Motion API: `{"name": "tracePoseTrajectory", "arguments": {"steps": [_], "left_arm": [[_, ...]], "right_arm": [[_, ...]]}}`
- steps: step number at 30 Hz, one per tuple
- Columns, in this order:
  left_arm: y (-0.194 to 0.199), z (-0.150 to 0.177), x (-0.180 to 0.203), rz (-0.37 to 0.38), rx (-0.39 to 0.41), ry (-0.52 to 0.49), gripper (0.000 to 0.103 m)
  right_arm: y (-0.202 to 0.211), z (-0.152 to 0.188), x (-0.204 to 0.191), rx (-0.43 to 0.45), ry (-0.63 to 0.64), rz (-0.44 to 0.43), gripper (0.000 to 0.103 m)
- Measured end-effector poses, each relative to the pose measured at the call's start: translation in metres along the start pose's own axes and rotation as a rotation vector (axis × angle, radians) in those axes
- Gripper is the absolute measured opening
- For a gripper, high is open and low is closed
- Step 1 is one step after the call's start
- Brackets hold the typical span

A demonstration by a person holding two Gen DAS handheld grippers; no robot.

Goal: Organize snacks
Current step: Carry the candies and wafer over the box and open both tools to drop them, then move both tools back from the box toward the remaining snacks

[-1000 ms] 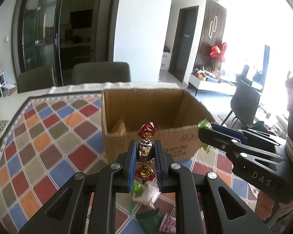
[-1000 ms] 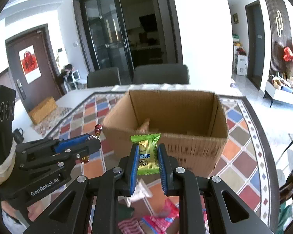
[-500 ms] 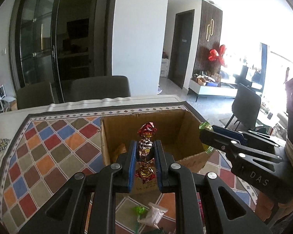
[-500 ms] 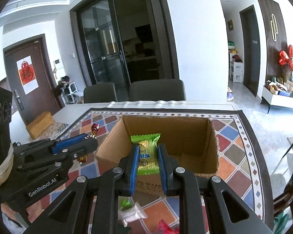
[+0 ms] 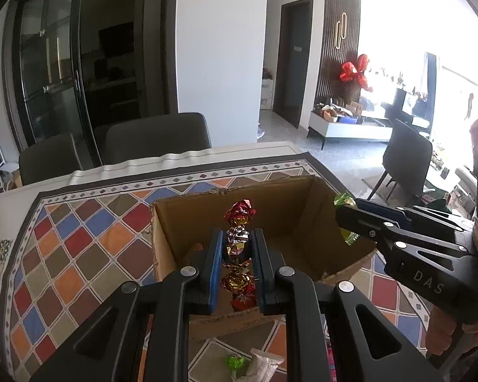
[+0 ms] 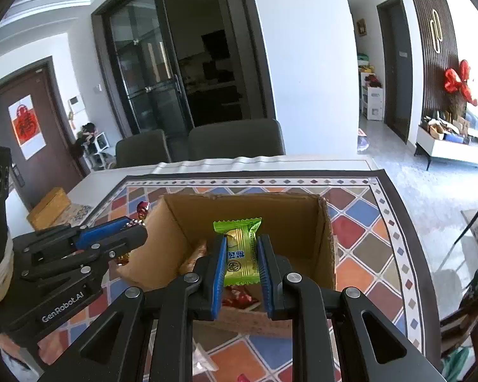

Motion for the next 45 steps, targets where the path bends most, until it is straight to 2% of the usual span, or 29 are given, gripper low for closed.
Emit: {"name": "tracePoseTrajectory", "arguments": {"steps": [6,9,11,18,28,33,35,37,45], "left_arm": [[-0.017,-0.006,-0.004,-0.024,-0.035,0.013,0.020],[-0.020,-0.005,-0.006,-0.035,-0.040,0.021,0.030],[-0.019,-0.003,-0.005,-0.045,-0.039,0.015,0.033],[-0.005,0.008,-0.004,-0.043,-0.020,0.007,0.033],[0.027,0.035,0.004,-0.020,0.023,-0.024,0.034],[0.035,0.049,0.006,-0.010,0.029,-0.038,0.034],[0.037,0.055,0.008,-0.002,0.028,-0.040,0.036],[0.036,0.062,0.011,0.012,0.017,-0.042,0.036],[0.024,0.089,0.017,0.032,-0.037,-0.048,0.036]], "right_arm": [[-0.011,-0.003,0.010,-0.022,-0.027,0.015,0.021],[-0.016,-0.004,0.012,-0.038,-0.041,0.029,0.022],[-0.018,-0.002,0.013,-0.045,-0.046,0.034,0.022],[-0.013,0.010,0.008,-0.062,-0.036,0.018,0.024],[0.010,0.031,-0.007,-0.036,-0.032,-0.001,0.024],[0.019,0.045,-0.015,-0.018,-0.021,0.016,0.024],[0.021,0.051,-0.018,-0.019,-0.019,0.012,0.025],[0.023,0.055,-0.019,-0.023,-0.020,0.007,0.031],[0.022,0.090,-0.023,-0.050,-0.031,0.024,0.031]]}}
Point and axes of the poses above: each gripper's, at about its wrist camera, not at the fingertips, and y roughly against the way its jaws point, x to its right, z to its underside, the point moved 4 cm from there along -y, roughly the way its jaws point, and after that the axes turned 15 degrees about -x, right-handed, at the moved point
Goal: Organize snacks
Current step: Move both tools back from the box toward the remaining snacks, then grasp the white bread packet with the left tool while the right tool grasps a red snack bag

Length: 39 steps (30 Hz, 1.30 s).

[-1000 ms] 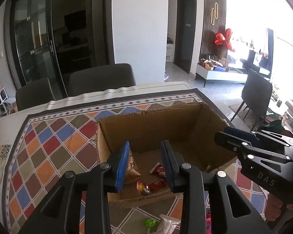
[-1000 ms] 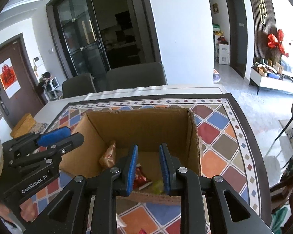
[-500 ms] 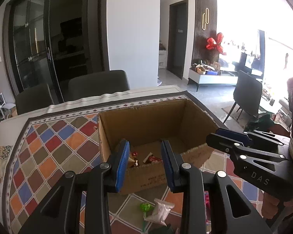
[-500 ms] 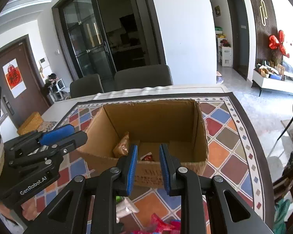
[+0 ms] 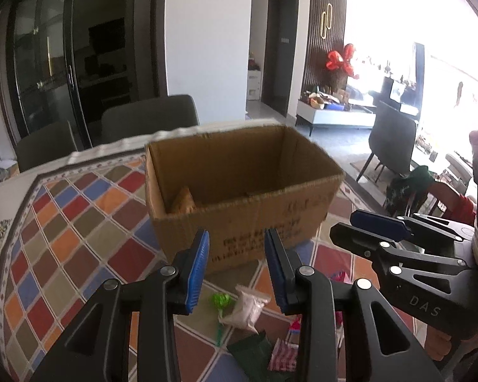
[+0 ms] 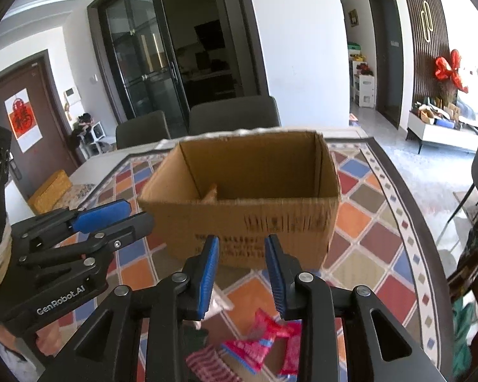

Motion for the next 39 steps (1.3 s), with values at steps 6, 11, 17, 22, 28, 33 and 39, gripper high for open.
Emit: {"name": "tracePoseTrajectory", "arguments": {"steps": [6,11,17,22,28,33,39], "left_arm": [[-0.010,0.016,0.004,0.019,-0.031,-0.027,0.039],[-0.018,0.029,0.007,0.025,-0.051,-0.069,0.042],[-0.035,0.043,0.005,0.015,-0.097,-0.131,0.043],[-0.050,0.052,0.004,0.037,-0.127,-0.188,0.043],[-0.066,0.058,0.010,0.059,-0.165,-0.250,0.043],[-0.079,0.059,0.012,0.073,-0.203,-0.273,0.043],[-0.097,0.059,0.012,0.105,-0.261,-0.262,0.043]], "right_arm": [[-0.011,0.019,0.004,-0.059,-0.030,-0.002,0.035],[-0.024,0.037,0.004,-0.101,-0.044,-0.004,0.036],[-0.038,0.052,0.002,-0.148,-0.052,0.014,0.041],[-0.048,0.062,0.004,-0.179,-0.061,0.044,0.042],[-0.060,0.072,0.006,-0.221,-0.087,0.050,0.042],[-0.068,0.077,0.009,-0.242,-0.118,0.032,0.042],[-0.081,0.083,0.012,-0.287,-0.151,0.017,0.042]]}}
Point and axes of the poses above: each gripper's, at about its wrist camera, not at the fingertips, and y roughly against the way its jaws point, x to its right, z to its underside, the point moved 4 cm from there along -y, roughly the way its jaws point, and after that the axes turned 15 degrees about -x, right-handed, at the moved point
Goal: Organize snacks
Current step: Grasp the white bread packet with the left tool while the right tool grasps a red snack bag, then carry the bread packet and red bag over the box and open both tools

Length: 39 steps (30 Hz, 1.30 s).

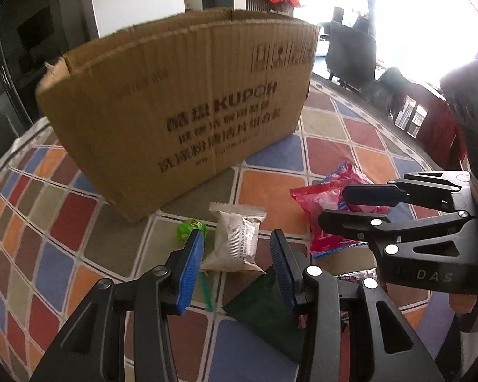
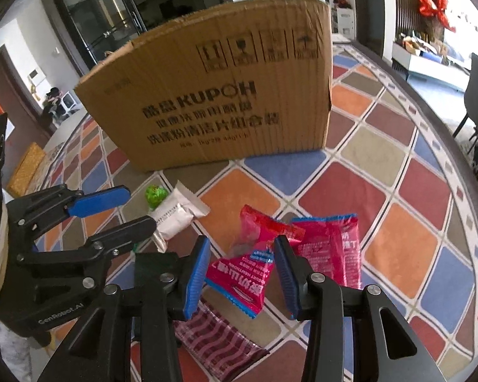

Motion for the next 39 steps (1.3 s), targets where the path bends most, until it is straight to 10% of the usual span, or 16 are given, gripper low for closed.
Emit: {"name": "tracePoseTrajectory", "arguments": {"steps": [39], "left_arm": [[-0.022,0.000,0.000,0.001,-0.056,0.170,0.034]], "right_arm": [[-0.019,0.000,0.006,-0.026,-0.012,-0.022,0.035]]}}
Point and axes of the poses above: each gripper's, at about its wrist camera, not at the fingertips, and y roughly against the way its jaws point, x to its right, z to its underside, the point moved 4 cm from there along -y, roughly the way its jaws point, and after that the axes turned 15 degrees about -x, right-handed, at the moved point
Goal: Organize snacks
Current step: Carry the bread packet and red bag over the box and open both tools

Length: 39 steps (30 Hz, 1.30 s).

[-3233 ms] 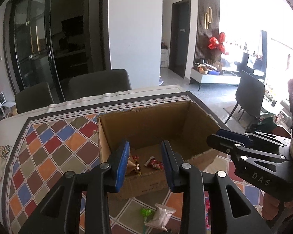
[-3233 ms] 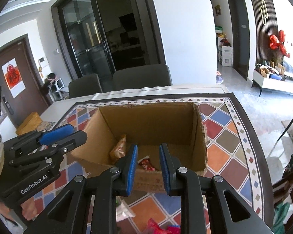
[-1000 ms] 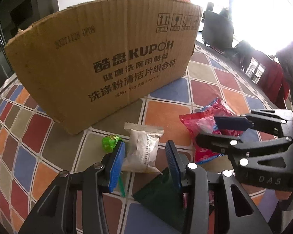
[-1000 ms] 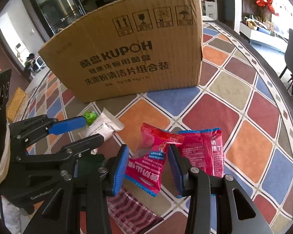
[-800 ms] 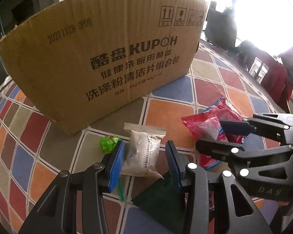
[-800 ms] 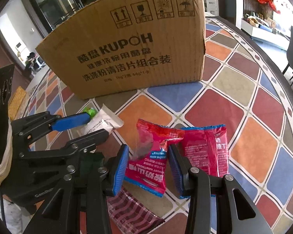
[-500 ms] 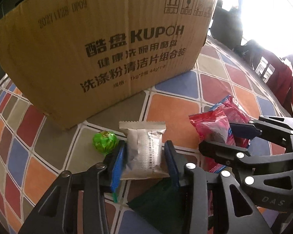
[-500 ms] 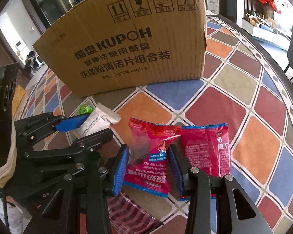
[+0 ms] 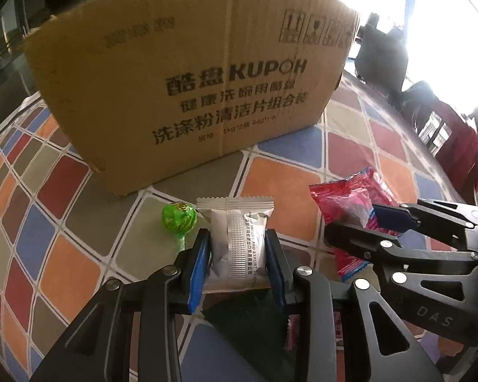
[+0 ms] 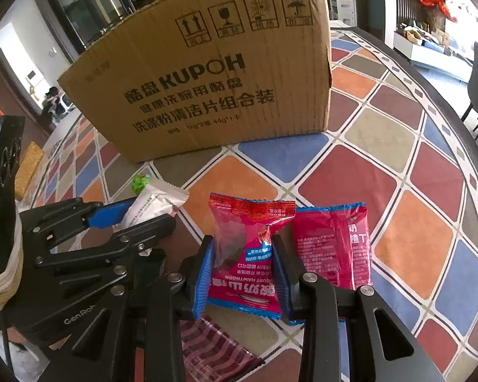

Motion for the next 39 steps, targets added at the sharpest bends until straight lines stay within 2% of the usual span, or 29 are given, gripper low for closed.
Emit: {"name": "tracePoseTrajectory", "arguments": {"steps": [12,27,39], "left_arm": [[0.049,0.003,0.002,-0.019,0.127,0.034,0.034],[0.118,-0.009,0.007,-0.055,0.318,0.037,0.034],[0.161,-0.027,0.001,-0.074,0.431,0.056,0.034]], "right_arm": [[0.030,-0.004,-0.005,0.072,0.029,-0.015,0.035],[0.095,-0.021,-0.019,0.246,0.094,-0.023,0.035],[0.140,-0.048,-0.035,0.373,0.155,-0.027,0.035]]}}
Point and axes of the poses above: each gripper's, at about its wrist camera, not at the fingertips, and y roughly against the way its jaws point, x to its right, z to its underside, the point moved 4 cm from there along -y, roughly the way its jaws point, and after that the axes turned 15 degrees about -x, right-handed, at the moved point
